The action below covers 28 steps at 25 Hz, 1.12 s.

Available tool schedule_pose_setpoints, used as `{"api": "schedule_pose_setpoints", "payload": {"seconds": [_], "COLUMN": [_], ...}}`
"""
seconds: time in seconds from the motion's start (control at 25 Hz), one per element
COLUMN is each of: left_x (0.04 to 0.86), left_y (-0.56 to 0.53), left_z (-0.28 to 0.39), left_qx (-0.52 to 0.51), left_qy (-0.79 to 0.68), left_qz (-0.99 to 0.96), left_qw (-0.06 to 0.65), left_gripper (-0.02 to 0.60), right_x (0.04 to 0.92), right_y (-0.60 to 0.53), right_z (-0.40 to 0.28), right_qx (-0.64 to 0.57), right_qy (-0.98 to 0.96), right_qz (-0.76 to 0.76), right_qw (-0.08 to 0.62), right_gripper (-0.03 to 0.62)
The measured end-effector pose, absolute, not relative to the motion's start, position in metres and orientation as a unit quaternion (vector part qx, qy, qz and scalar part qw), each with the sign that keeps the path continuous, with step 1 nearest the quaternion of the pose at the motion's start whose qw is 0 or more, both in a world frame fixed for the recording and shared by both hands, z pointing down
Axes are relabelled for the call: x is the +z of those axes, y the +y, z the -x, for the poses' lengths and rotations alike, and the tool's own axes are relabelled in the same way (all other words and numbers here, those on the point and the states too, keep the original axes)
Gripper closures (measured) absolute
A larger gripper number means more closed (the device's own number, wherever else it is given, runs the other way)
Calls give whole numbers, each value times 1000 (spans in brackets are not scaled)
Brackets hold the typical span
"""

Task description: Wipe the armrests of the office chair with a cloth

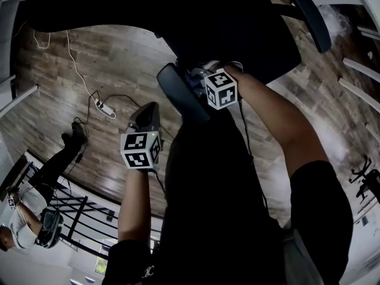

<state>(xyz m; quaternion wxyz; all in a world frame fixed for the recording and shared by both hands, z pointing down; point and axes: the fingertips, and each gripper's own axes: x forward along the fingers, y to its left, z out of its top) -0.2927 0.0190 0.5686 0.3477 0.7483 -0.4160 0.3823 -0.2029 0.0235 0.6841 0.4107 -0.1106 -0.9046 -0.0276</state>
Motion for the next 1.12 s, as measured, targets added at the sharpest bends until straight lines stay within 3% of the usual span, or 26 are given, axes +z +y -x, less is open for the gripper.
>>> {"api": "schedule_pose_setpoints", "payload": {"seconds": [0.28, 0.84, 1.12], "left_x": [583, 581, 573], "left_y": [24, 35, 41], "left_z": [302, 311, 307], "left_qx": [401, 381, 367], "left_qy": [-412, -440, -442], "left_qz": [-734, -730, -731], "left_qw": [360, 359, 370], "left_gripper": [577, 577, 577], "right_x": [699, 792, 784], "right_y": [20, 5, 7], "right_z": [221, 220, 221], "right_qx": [-15, 82, 85], "right_qy": [-911, -881, -873], "right_qz": [119, 87, 84], "right_qw": [395, 457, 472], "right_gripper": [523, 522, 523]}}
